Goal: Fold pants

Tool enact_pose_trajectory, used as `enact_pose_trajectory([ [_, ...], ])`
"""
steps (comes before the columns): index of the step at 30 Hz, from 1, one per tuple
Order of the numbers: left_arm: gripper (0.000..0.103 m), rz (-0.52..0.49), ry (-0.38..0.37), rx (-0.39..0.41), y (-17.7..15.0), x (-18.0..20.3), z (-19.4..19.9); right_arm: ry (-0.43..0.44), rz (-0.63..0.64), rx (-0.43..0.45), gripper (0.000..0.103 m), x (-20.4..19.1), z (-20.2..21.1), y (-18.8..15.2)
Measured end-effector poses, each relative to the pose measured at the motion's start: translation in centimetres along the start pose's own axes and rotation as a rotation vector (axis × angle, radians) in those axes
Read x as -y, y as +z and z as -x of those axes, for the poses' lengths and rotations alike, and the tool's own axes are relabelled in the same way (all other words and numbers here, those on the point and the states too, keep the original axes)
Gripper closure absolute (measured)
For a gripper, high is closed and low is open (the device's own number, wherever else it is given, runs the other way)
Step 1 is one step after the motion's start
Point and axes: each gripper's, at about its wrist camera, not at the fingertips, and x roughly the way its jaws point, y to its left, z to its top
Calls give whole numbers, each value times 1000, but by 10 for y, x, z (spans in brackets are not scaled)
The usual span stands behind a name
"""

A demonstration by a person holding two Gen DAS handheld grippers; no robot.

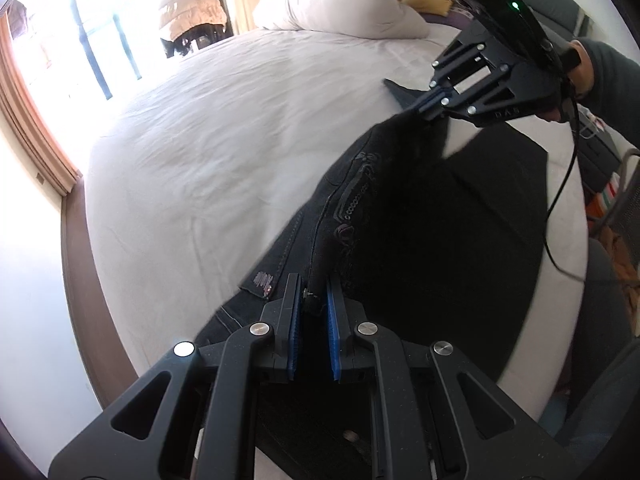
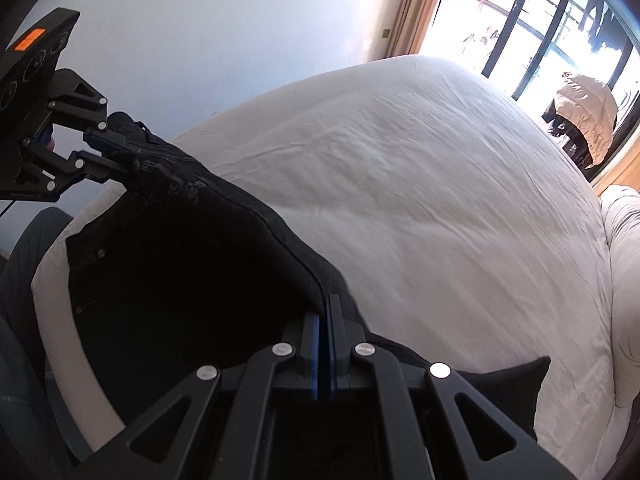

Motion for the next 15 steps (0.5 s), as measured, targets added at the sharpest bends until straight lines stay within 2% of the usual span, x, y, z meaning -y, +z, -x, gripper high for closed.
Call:
enact_pose_trajectory([
  [9, 93, -38, -66, -31, -42, 59, 6, 54, 11, -39, 99, -52, 8, -38],
  [15, 93, -98, -77, -108, -86, 87, -8, 74, -1, -74, 99, -82, -1, -75],
])
